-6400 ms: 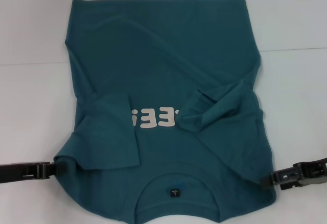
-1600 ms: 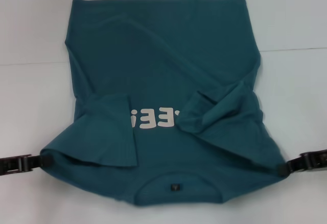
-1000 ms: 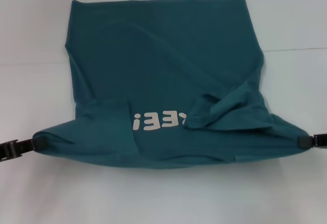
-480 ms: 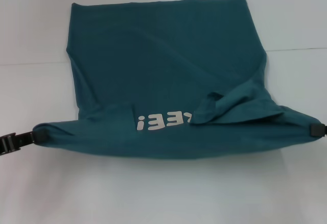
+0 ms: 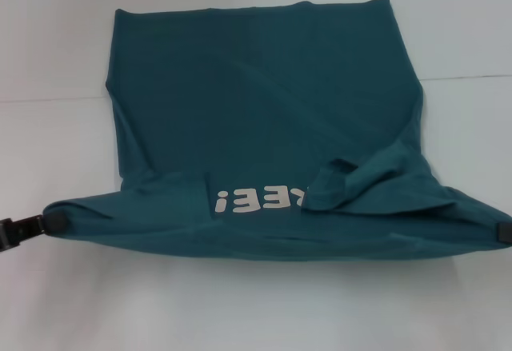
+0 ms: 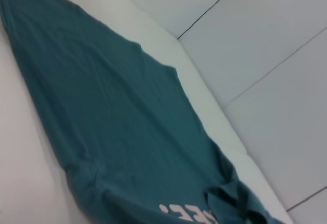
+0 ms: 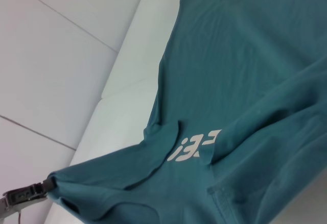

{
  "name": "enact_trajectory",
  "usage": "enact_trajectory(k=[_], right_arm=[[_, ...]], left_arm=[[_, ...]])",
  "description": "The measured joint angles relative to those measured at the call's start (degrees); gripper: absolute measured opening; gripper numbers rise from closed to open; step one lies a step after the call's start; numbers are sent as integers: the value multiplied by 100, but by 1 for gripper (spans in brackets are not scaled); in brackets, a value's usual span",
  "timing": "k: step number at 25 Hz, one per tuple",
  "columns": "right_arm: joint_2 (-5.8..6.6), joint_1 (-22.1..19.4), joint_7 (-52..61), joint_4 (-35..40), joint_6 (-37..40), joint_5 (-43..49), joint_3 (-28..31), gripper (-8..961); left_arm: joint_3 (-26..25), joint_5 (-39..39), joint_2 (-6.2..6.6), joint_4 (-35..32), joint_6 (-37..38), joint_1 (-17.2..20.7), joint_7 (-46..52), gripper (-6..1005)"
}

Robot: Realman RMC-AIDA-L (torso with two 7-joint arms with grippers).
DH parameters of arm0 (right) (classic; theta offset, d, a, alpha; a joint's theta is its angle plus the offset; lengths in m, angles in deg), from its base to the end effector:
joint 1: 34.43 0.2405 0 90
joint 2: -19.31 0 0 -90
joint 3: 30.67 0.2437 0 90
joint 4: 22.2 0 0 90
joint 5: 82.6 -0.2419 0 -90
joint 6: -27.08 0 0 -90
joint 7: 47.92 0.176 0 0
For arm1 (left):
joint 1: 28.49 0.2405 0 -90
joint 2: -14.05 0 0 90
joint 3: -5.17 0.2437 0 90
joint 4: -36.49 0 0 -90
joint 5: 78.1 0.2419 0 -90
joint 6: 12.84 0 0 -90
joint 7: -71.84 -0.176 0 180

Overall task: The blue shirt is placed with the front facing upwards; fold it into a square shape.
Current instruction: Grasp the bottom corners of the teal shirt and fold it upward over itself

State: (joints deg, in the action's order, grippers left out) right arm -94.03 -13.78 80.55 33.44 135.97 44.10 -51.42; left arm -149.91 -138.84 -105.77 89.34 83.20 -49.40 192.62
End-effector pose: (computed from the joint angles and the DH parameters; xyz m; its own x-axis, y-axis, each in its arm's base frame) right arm 0.3295 0.2941 0.1095 0.1934 -0.8485 -0.4926 -0.9524 -0.2830 0.1136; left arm -0.3170 0.3264 0.0619 0.2324 0.7444 0.6259 0.9283 -0.3619 0.0858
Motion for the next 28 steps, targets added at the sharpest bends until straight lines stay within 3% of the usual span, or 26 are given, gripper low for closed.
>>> enact_trajectory(k=[4, 9, 20, 28], right_arm=[[-47, -54, -3, 45, 168, 0, 1, 85], [-213, -244, 60, 423, 350, -2, 15, 90], [-402, -557, 62, 736, 483, -22, 138, 100], [-460, -685, 63, 823, 496, -175, 96, 108]], left_arm=[[-115, -39, 5, 6, 114, 86, 9, 57], [-195, -41, -19, 71, 270, 260, 34, 57], [-864, -55, -342, 769, 834, 834, 58, 59], [-966, -282, -407, 902, 961, 1118, 46, 59]])
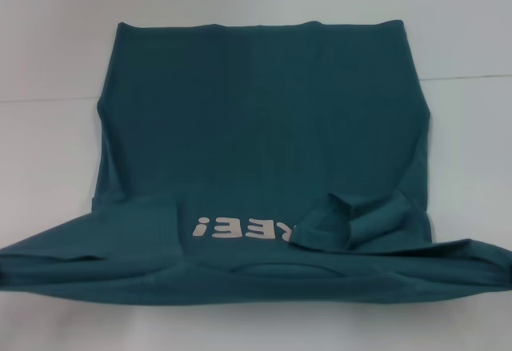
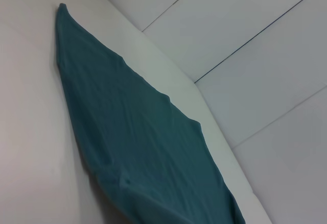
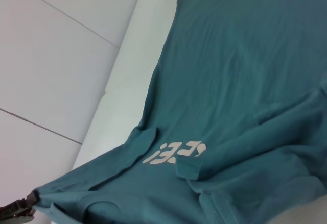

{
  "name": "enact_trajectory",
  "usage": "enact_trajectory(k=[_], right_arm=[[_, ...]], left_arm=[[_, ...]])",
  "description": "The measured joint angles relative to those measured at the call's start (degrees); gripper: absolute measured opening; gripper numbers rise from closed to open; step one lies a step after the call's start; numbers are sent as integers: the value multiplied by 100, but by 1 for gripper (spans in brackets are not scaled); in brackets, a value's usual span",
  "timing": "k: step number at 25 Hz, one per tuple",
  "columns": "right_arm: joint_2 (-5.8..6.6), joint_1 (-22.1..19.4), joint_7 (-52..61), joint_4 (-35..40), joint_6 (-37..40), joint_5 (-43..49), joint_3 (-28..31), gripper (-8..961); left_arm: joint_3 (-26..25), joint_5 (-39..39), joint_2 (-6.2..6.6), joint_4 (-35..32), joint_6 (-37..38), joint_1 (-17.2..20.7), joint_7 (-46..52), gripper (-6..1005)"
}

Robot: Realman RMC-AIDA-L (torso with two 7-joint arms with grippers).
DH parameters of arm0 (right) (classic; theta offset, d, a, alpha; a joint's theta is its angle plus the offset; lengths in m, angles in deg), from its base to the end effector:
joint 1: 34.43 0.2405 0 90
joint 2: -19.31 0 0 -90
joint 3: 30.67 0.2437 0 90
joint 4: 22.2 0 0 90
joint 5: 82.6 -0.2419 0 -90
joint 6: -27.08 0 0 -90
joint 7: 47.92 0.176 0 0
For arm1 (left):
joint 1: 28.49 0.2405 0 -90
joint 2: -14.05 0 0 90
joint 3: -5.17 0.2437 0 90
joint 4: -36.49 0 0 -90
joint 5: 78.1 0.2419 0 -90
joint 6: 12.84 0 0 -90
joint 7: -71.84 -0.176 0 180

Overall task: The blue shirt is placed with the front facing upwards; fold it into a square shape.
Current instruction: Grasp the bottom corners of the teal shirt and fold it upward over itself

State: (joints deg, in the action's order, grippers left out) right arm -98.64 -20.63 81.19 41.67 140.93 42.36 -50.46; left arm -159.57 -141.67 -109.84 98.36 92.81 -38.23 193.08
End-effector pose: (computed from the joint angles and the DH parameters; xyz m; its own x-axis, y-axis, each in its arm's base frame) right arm 0.3338 0.2491 0.1064 0.1517 -0.8519 -0.5013 -0.9590 -0.2496 0.1340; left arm -0.3481 0.2446 0.0921 0.0956 0.6849 0.7223 0.9570 -0.2630 0.1226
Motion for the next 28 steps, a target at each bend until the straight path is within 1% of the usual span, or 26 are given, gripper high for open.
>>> enact_trajectory(k=[2, 4, 6, 8, 11, 16, 18, 20, 25, 28], right_arm=[[17, 33, -12, -37, -7, -3, 15, 110], [51, 97, -14, -82, -31, -24, 46, 112], [97, 199, -10, -118, -60, -63, 80, 114], [148, 329, -7, -176, -87, -79, 152, 116], [278, 540, -15, -391, -201, -66, 246, 119], [586, 756, -44, -915, -653, -75, 268, 123], [666, 818, -41, -1041, -807, -103, 272, 125], [721, 892, -20, -1100, -930, -147, 275, 127], [800, 1089, 17, -1276, -1337, -205, 304, 132], [839, 1274, 12, -1596, -1648, -199, 304, 135]], left_arm=[[1, 14, 4, -65, -48, -45, -25, 60], [5, 31, 40, -202, -140, -163, -47, 60], [28, 60, 103, -387, -238, -319, -68, 60], [104, 76, 210, -621, -377, -524, -98, 60], [250, 104, 327, -872, -550, -821, -111, 61], [523, 134, 479, -1213, -1028, -1296, -105, 61], [599, 134, 505, -1255, -1185, -1431, -94, 61], [624, 135, 527, -1262, -1359, -1594, -88, 61], [781, 134, 569, -1327, -1859, -1883, -79, 62], [1084, 134, 577, -1522, -2522, -2023, -110, 62]])
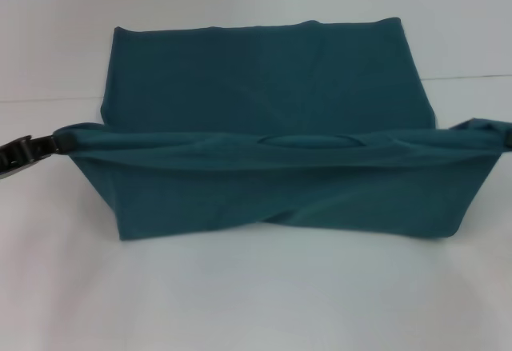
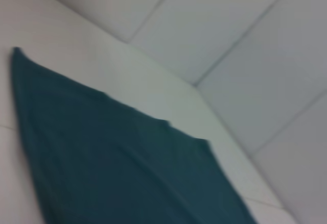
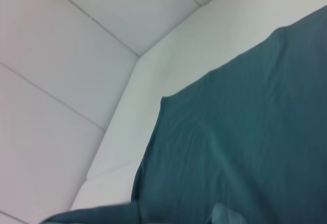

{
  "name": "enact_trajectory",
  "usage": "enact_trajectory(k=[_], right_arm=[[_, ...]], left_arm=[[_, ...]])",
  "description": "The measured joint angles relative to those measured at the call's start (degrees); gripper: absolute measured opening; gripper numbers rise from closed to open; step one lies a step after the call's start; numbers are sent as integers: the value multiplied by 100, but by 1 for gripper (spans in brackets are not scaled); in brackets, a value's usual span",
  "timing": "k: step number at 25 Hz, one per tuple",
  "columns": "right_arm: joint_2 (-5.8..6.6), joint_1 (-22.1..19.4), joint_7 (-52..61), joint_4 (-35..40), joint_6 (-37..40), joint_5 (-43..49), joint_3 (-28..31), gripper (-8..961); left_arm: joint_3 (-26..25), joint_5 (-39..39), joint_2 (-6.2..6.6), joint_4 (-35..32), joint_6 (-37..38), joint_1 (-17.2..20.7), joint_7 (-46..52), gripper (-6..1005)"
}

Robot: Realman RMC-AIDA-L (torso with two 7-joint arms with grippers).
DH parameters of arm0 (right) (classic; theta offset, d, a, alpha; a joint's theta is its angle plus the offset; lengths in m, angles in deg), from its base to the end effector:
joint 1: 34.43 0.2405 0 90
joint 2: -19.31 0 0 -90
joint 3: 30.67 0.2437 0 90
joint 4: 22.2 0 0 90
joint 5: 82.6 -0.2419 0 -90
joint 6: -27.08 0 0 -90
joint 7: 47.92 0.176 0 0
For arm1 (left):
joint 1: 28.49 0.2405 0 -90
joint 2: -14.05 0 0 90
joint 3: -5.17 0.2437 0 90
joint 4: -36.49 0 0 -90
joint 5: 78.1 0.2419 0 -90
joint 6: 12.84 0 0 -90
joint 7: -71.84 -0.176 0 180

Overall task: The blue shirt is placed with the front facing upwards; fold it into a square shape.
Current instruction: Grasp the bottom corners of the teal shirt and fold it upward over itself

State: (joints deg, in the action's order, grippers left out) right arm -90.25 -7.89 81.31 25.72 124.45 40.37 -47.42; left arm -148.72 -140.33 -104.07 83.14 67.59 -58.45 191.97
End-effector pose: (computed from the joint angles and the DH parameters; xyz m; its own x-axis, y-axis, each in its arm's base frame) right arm 0.3291 0.3531 0.1358 0.1387 -0.7355 -0.6631 -0.9621 -0.2588 0.0859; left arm -0.2977 0.4027 0.0628 0.2600 0.6545 0.7099 0.9368 -0.3492 -0.0211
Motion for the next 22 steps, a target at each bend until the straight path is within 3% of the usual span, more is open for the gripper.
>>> enact_trajectory(k=[10, 22], right_arm=[[6, 301, 6, -334, -1049, 55, -481, 144], [-38, 601, -211, -1007, -2265, 31, -776, 156]], left_arm=[[966, -2, -23, -720, -1617, -568, -173, 63], [1170, -7, -21, -1015, -2513, -901, -196, 64]])
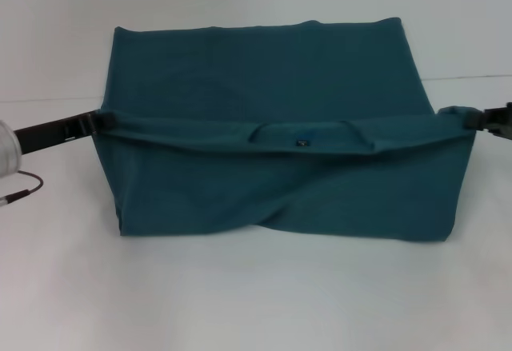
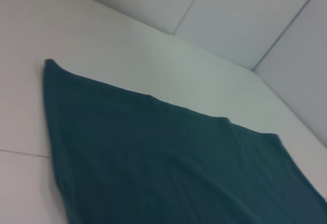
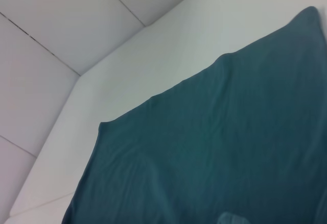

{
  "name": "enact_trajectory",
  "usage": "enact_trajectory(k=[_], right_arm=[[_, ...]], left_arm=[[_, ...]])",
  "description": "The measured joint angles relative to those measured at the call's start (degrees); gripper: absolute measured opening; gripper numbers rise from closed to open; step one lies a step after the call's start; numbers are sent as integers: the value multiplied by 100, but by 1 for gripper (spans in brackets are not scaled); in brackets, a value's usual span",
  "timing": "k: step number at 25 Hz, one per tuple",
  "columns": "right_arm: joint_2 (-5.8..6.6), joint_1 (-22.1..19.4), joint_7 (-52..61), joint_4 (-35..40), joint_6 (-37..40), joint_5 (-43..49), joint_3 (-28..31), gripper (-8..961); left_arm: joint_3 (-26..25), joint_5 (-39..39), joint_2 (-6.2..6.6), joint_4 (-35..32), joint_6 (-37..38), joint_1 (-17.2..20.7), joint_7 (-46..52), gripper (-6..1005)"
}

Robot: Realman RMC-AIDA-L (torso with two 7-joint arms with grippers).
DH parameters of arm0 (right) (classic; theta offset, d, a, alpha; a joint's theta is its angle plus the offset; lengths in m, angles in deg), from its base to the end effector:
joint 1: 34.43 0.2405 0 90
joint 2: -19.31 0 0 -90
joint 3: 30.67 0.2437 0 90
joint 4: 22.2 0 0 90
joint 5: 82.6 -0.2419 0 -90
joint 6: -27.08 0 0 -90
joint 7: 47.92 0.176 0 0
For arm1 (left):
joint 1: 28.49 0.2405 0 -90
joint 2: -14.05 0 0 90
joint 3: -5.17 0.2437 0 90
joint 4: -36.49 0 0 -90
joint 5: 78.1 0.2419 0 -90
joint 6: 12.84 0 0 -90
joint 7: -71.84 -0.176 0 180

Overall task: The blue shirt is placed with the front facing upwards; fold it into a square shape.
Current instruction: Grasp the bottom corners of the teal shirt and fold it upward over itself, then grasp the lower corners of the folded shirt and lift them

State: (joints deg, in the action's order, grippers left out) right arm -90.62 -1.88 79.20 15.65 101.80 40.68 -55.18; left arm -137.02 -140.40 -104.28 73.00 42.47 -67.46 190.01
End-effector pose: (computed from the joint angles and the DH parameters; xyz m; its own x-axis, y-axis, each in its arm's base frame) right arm 0.3364 0.4188 0.0934 0.1513 -0.7010 -0.6969 -0.9854 -0.1629 -0.0501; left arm -0.2756 0.4710 0.0102 0.3696 0.6316 0.6815 0.9272 -0.2986 -0.2261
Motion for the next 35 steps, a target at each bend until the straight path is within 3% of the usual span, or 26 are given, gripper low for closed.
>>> enact_trajectory(k=[4, 7, 13, 19, 25, 26, 30, 33, 35], right_arm=[[-37, 197, -257, -362, -428, -11, 9, 160], [-139, 285, -427, -456, -810, -30, 25, 163], [-211, 413, -609, -619, -1330, -36, -119, 169], [-225, 502, -744, -836, -1805, -21, -186, 174], [-245, 529, -859, -868, -2144, -8, -714, 180], [-247, 531, -849, -854, -2163, -7, -806, 181], [-248, 533, -831, -781, -2166, -5, -904, 344], [-221, 423, -821, -631, -2090, -16, -865, 457], [-210, 293, -820, -471, -2010, -79, -813, 519]], left_arm=[[69, -43, -140, -36, -451, -54, -277, 65], [76, -48, -278, -56, -681, -133, -570, 65], [84, -54, -436, -227, -1057, -322, -989, 66], [95, -56, -486, -278, -1386, -381, -1094, 66], [196, -56, -545, -328, -1690, -384, -1159, 67], [239, -56, -546, -336, -1695, -384, -1164, 84], [373, -28, -546, -329, -1757, -379, -1164, 150], [477, -18, -539, -256, -1741, -322, -1146, 360], [563, -19, -536, -124, -1716, -211, -1127, 436]])
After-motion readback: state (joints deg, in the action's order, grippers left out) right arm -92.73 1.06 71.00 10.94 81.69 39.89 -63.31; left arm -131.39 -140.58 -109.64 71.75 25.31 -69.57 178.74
